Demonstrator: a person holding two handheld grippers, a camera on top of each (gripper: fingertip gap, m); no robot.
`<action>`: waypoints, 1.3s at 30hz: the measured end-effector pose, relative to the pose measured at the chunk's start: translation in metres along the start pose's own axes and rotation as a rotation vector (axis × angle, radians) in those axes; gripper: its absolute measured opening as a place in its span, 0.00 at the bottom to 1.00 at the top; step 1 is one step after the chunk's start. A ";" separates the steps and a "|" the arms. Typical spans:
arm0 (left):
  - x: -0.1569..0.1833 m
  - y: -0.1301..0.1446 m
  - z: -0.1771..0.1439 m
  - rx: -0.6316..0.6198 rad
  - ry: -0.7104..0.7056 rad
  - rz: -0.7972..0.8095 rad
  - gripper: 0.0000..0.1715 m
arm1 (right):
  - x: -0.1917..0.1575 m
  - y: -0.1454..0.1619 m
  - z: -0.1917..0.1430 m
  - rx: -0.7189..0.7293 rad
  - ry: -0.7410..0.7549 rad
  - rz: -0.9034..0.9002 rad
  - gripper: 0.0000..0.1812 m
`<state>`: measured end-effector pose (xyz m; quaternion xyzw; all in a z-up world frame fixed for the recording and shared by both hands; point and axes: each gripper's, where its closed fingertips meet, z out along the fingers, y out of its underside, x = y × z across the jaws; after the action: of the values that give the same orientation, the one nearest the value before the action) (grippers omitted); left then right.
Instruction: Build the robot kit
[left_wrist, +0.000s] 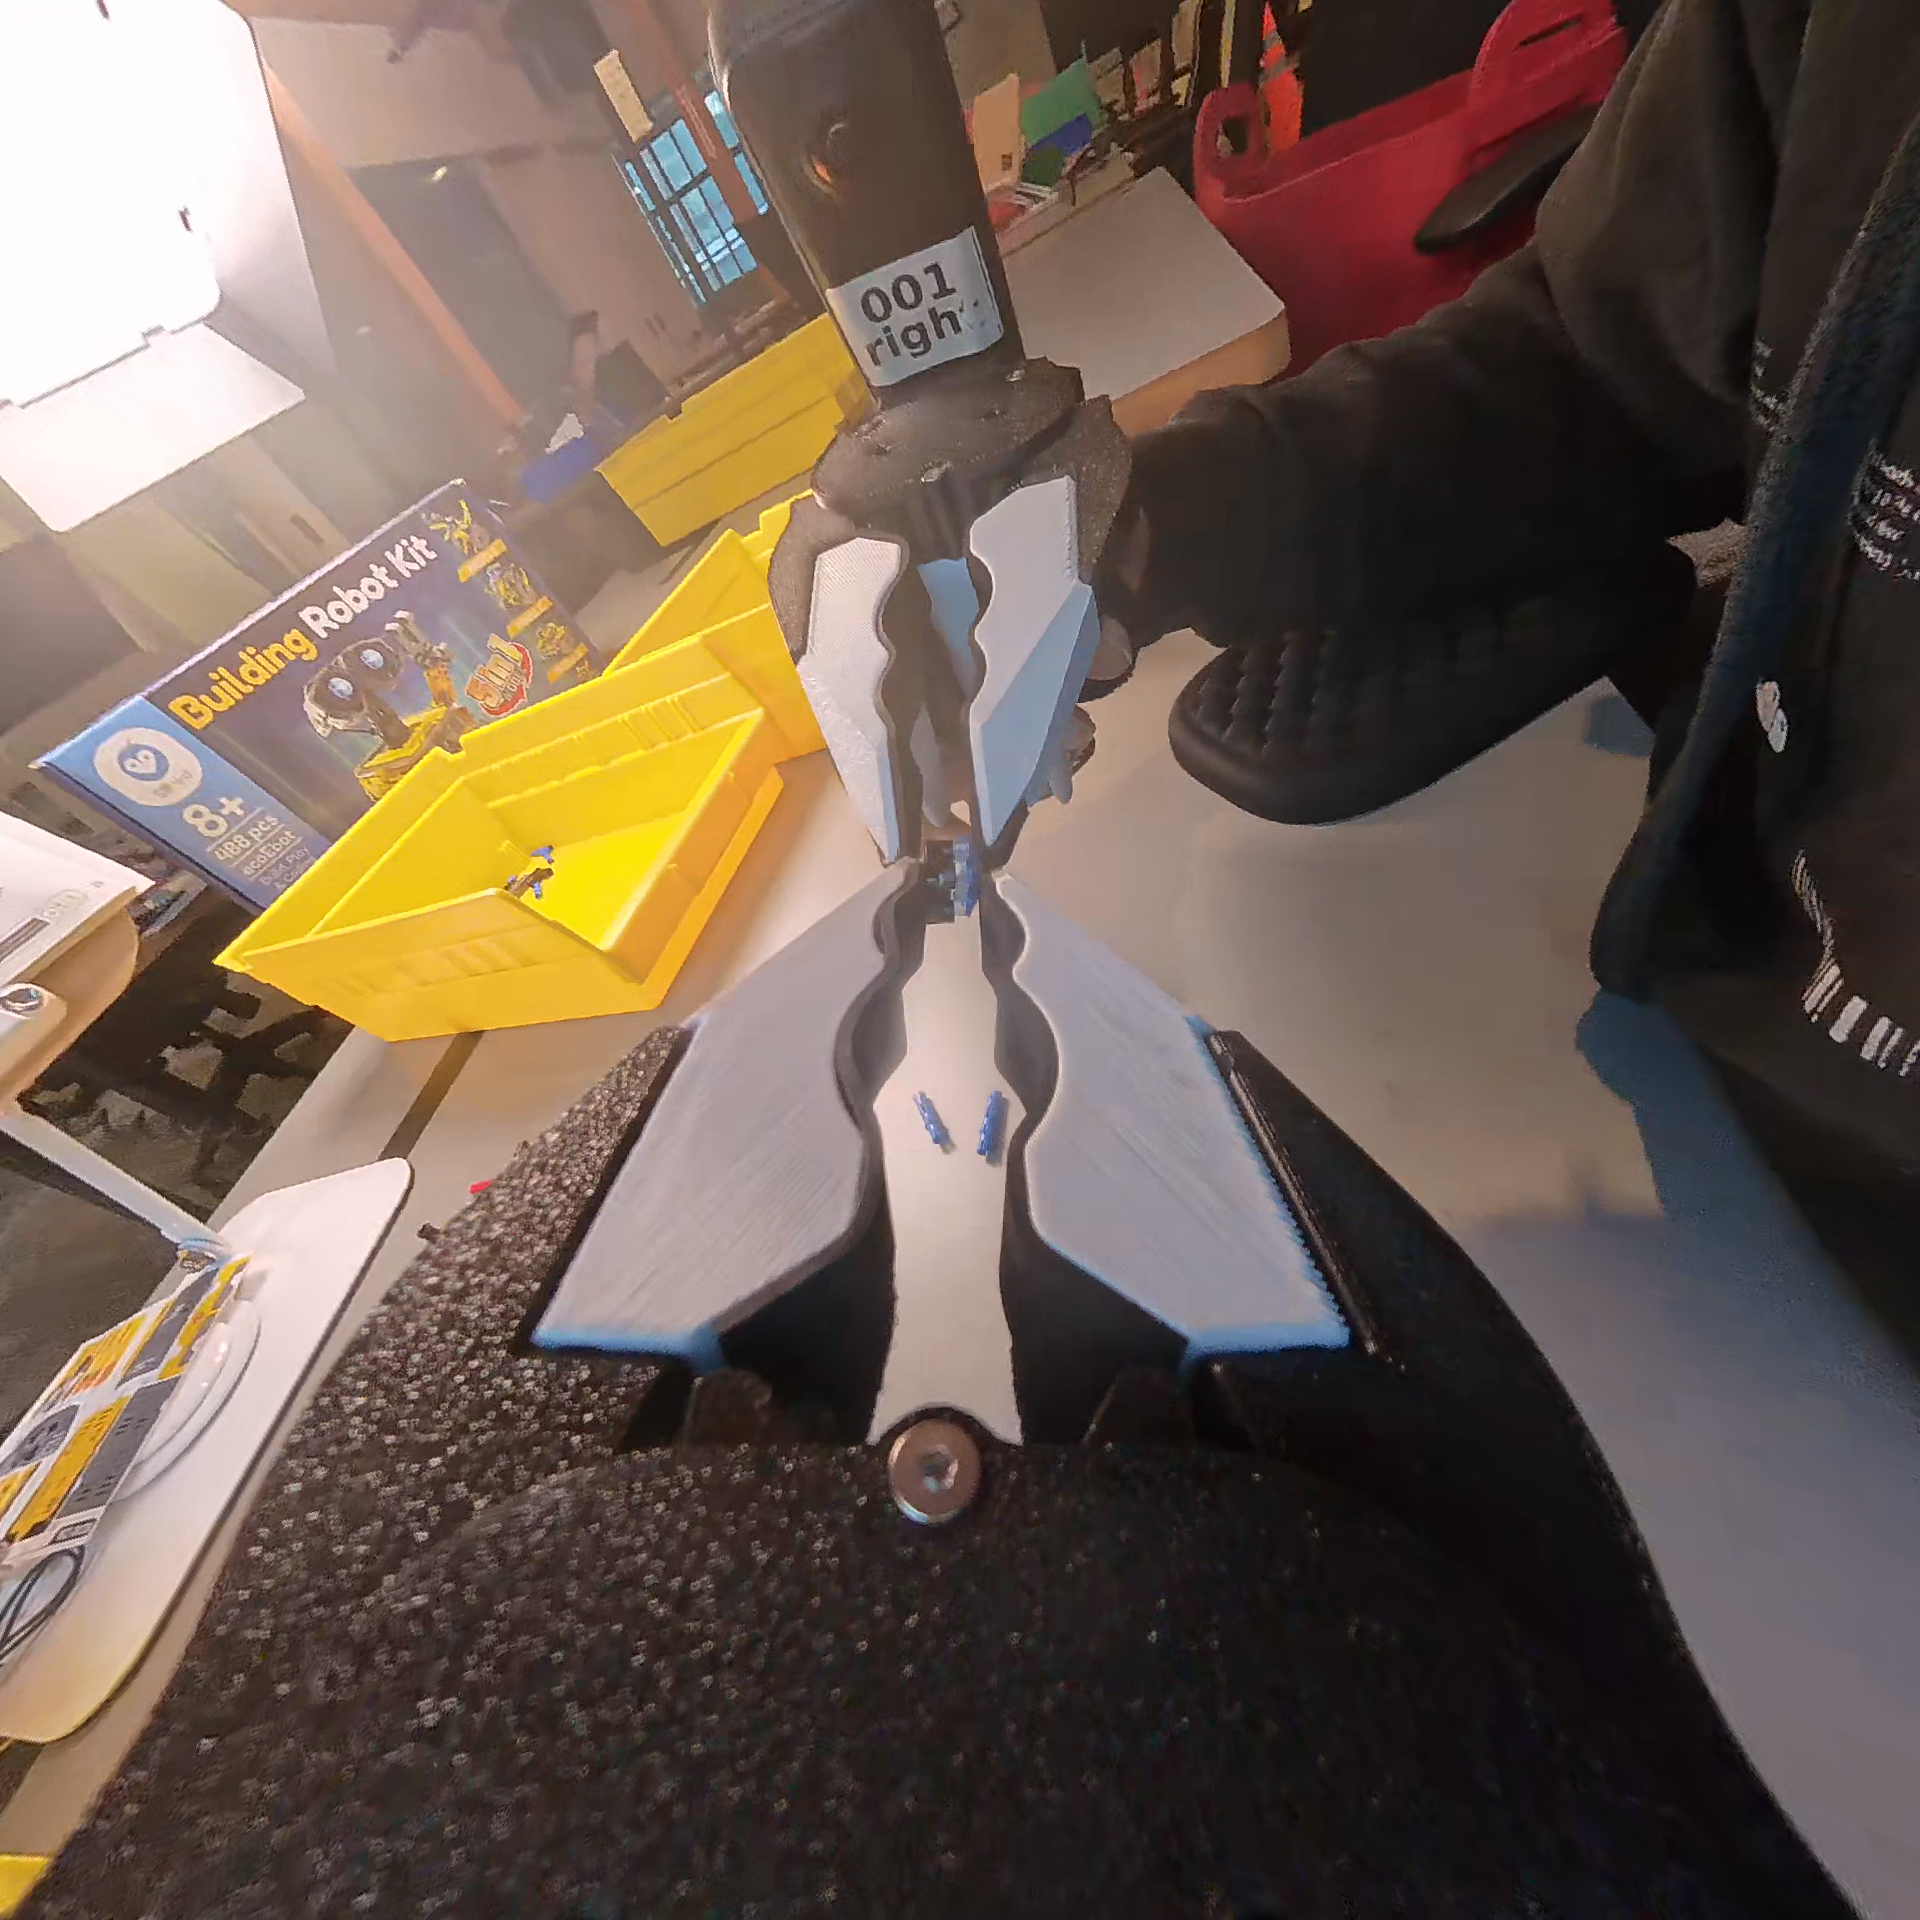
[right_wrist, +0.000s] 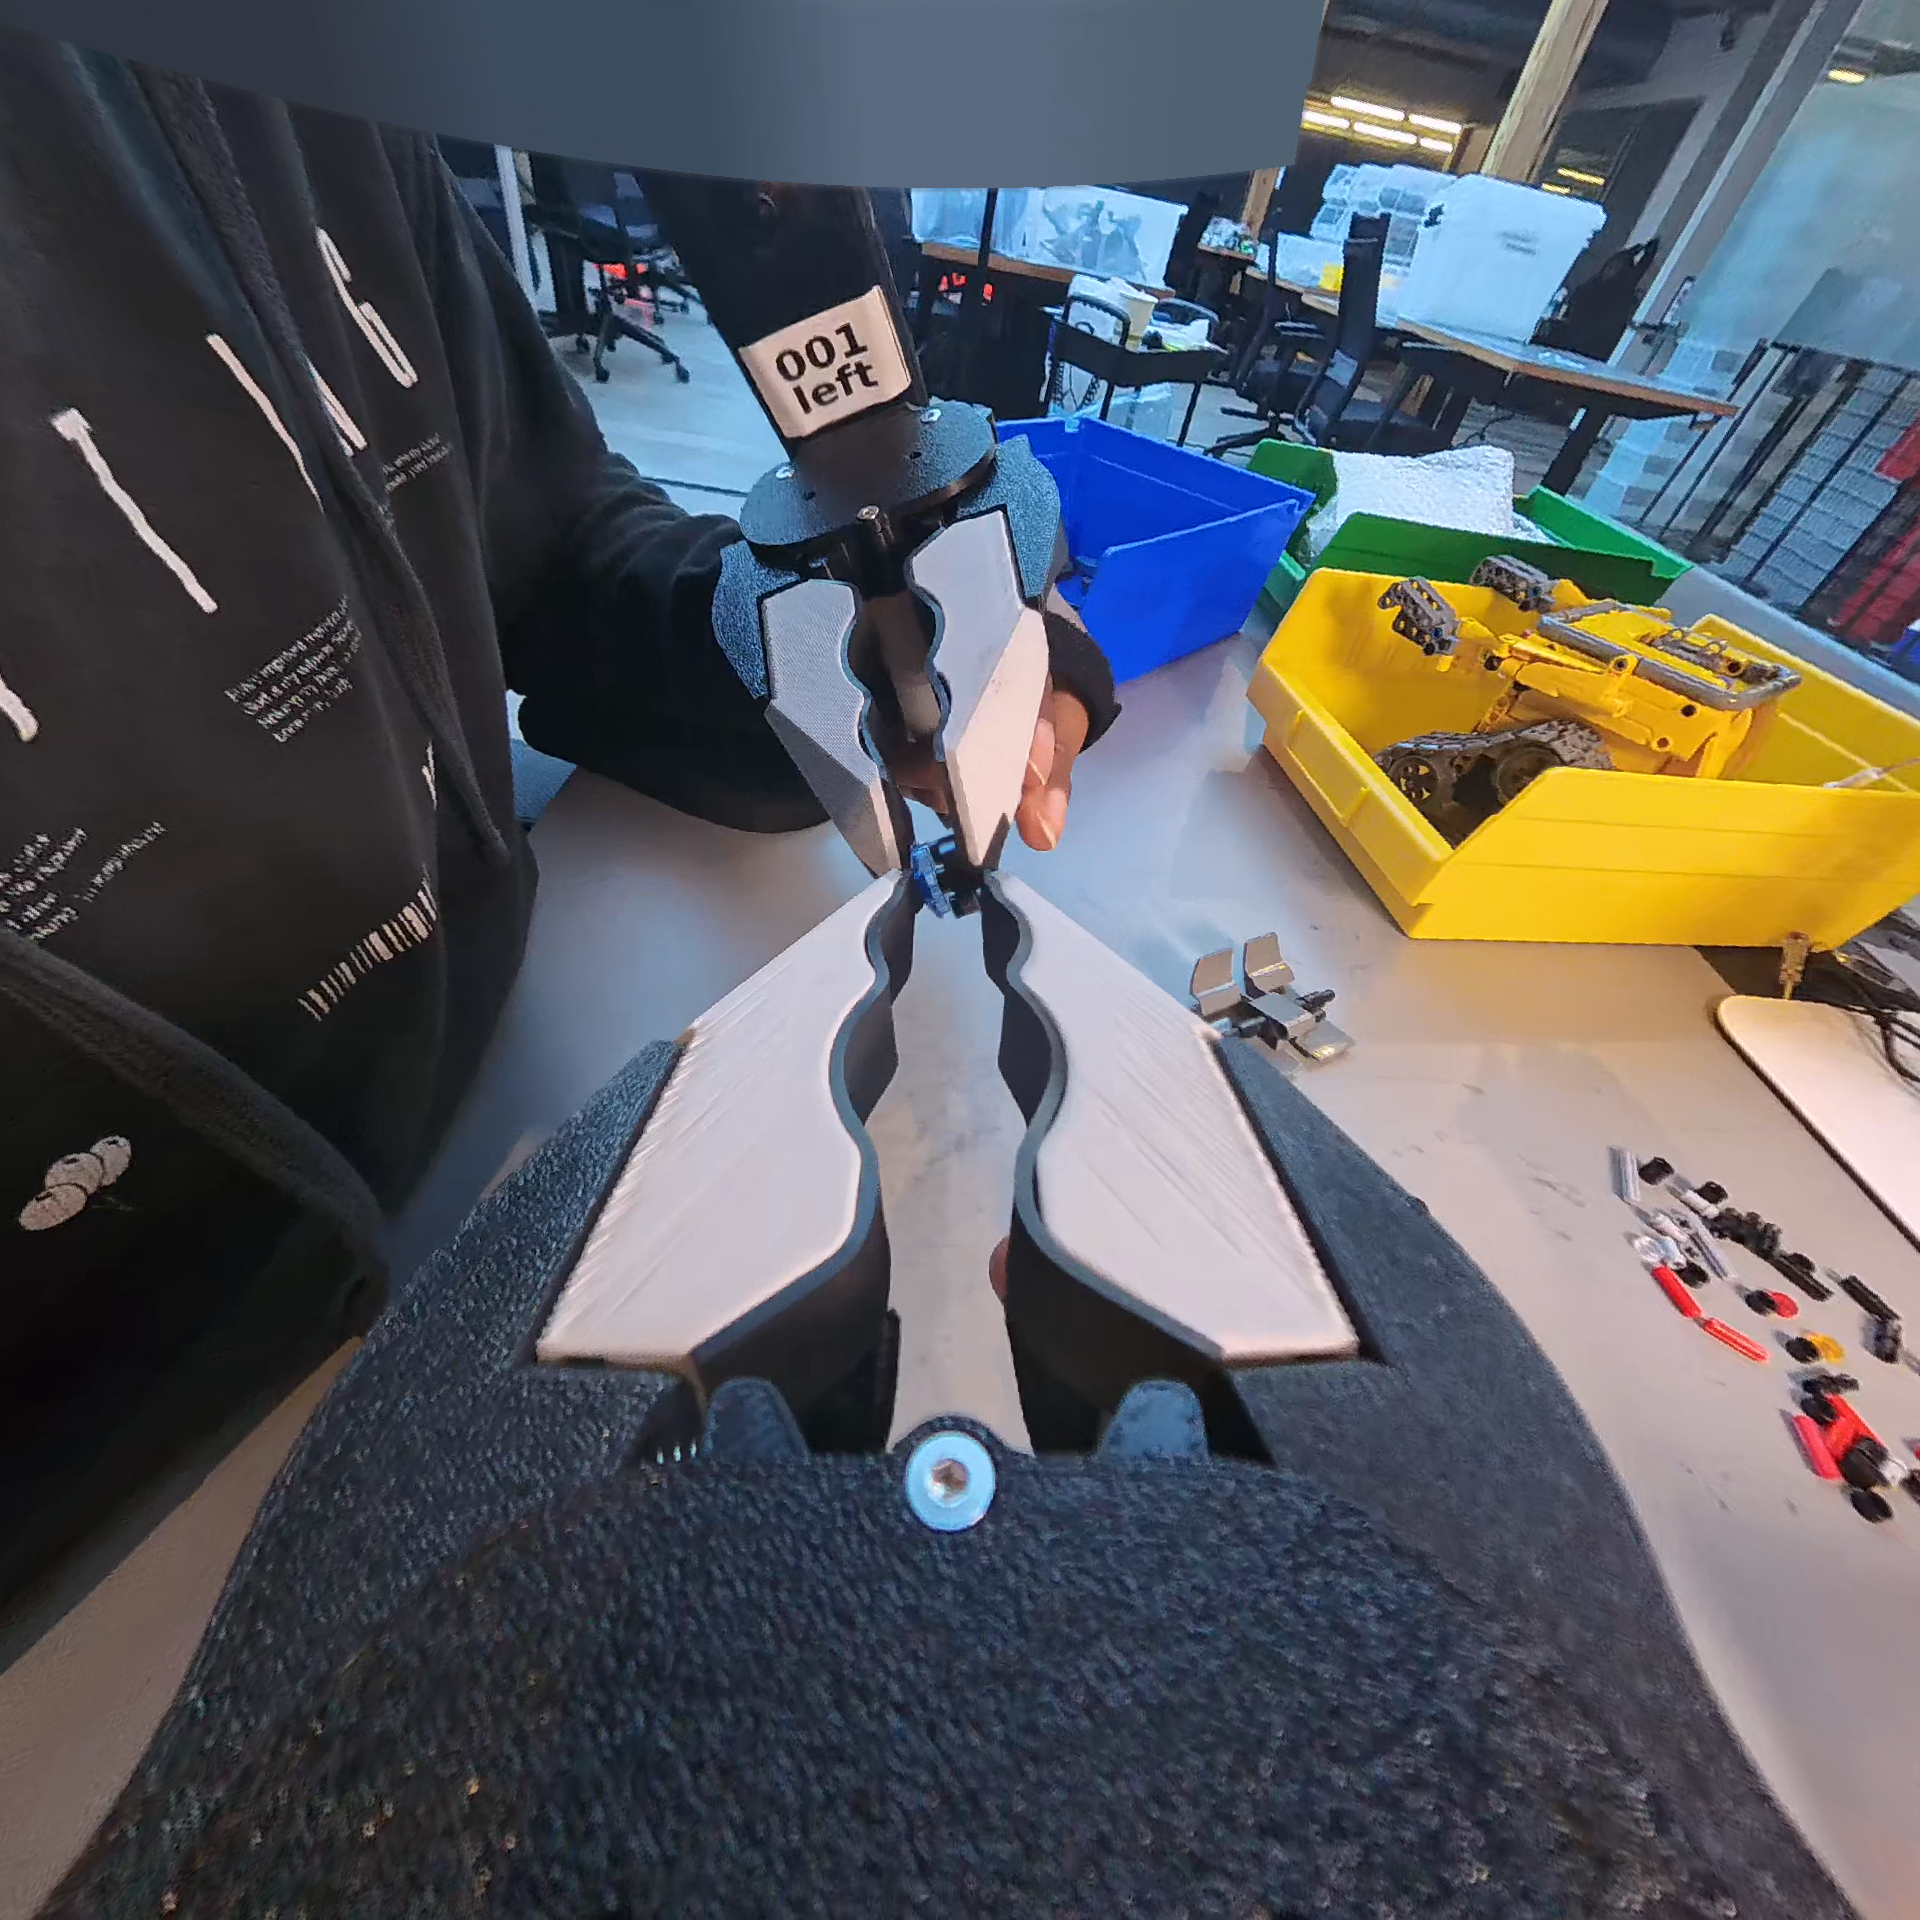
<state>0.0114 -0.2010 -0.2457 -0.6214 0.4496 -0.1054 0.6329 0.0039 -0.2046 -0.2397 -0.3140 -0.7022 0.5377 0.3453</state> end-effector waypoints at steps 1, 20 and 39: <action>0.000 -0.002 -0.001 0.007 -0.003 0.010 0.05 | -0.001 -0.002 0.000 0.011 -0.008 0.010 0.07; -0.001 -0.006 -0.001 0.000 -0.052 0.122 0.05 | -0.001 -0.005 0.000 0.159 -0.037 0.076 0.06; -0.010 0.023 0.006 -0.114 -0.007 -0.144 0.05 | 0.019 0.020 0.004 0.136 -0.011 0.264 0.05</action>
<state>0.0002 -0.1856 -0.2623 -0.6877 0.4069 -0.1227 0.5887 -0.0092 -0.1872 -0.2568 -0.3767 -0.6186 0.6265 0.2881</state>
